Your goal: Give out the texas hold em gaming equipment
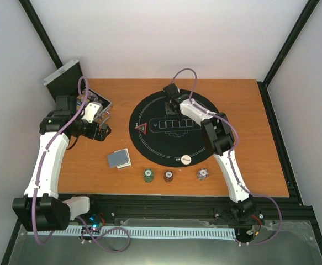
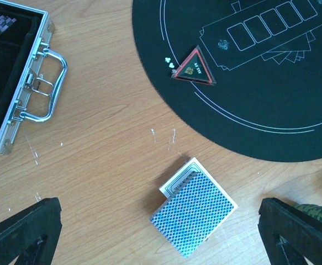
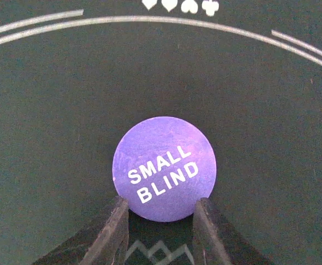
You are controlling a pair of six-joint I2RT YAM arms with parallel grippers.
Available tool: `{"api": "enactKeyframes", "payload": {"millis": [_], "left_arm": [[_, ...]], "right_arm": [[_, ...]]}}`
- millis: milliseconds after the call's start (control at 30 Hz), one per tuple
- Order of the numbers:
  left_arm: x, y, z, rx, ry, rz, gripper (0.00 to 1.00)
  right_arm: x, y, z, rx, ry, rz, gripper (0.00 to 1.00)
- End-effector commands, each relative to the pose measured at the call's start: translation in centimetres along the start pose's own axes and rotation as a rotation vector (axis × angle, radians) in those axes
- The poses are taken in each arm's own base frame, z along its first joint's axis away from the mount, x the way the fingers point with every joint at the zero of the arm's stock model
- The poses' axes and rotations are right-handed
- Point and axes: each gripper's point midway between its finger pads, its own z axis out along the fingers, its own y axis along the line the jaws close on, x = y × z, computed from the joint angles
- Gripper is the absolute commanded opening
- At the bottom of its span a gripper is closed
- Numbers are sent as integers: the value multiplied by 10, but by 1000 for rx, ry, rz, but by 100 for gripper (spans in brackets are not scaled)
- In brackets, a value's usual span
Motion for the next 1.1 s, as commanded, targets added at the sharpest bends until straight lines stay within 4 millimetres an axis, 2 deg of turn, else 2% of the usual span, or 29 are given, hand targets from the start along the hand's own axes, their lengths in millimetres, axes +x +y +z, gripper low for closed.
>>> {"api": "enactKeyframes", "payload": {"millis": [0,133,233,300,333,433,533,600,700,767,833,933,1067], "left_arm": [[-10,-2,-9,12,-19,15,100],[-9,0,-6,7,-5,9,100],[-9,1,-6,4,-8,10,100],[-9,1,-6,2,-14,9,100],[-9,0,-6,6,-13,8,100],[-8,-1,-4,15,-9,4,100],[-6,-1,-3,18,-2,7,100],[-5,-2,-3,24,2,6,100],[-3,-5,-3,34,5,8,100],[-2,-6,-4,39,5,12,100],[-1,-8,-6,47,8,12,100],[0,-10,-8,49,4,16,100],[-2,-11,-11,48,-3,18,100]], "right_arm": [[4,-18,27,46,69,-14,34],[-16,-17,27,39,41,-16,35],[-28,-17,13,30,23,-21,39],[-31,-15,-4,7,15,-29,46],[-42,-14,-25,-8,-18,-31,53],[-29,-8,-62,-42,-30,-52,69],[-2,-1,-103,-76,-36,-68,78],[28,4,-126,-97,-26,-78,80],[85,11,-149,-102,3,-108,81],[129,8,-156,-86,48,-120,80],[157,5,-168,-93,64,-105,78],[188,3,-177,-115,83,-92,76],[211,-1,-178,-110,125,-123,74]]}}
